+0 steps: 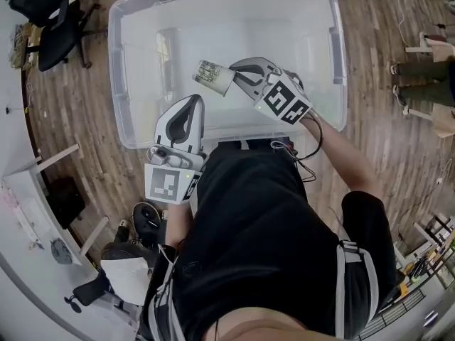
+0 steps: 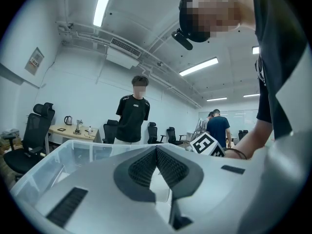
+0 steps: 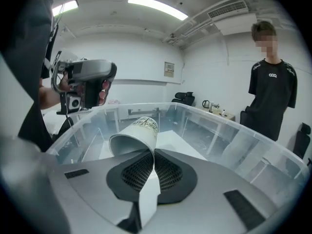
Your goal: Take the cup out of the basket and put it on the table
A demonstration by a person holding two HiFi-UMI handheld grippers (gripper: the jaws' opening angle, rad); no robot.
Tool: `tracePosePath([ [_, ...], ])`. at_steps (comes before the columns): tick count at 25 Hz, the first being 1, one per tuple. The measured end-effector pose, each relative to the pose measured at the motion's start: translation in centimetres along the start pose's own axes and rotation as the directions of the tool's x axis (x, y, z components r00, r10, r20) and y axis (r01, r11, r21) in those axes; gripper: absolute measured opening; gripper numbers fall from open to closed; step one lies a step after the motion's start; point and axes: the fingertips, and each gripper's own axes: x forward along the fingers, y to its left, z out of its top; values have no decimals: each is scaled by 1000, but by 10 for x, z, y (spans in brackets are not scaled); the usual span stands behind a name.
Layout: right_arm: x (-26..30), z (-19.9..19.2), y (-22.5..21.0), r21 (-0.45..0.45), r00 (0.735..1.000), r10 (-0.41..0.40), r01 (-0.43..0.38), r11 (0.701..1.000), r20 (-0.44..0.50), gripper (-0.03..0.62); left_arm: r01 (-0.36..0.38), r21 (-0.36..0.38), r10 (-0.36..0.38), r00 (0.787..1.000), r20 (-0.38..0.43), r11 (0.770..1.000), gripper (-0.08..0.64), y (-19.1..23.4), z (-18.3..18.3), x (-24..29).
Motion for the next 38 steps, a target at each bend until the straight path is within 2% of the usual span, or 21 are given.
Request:
tracePosePath([
  [9, -63, 32, 3, 133, 984, -127, 111, 985, 124, 26, 51, 29, -51, 999, -6, 998, 18, -18, 0, -2],
  [14, -101, 43, 11, 225, 956, -209, 162, 961, 207, 26, 83, 40, -83, 997, -4, 996, 18, -35, 1, -1],
  [22, -145, 34, 26, 327, 915, -299, 206, 922, 269, 26, 131, 48, -130, 991, -16, 990, 18, -66, -6, 3],
  [28, -170, 34, 36, 358, 893, -318, 197, 913, 318, 26, 146, 36, -145, 989, -29, 989, 18, -85, -12, 9],
  [38, -184, 29, 36, 353, 887, -298, 168, 920, 354, 26, 114, 50, -112, 993, -34, 992, 18, -100, -12, 14],
])
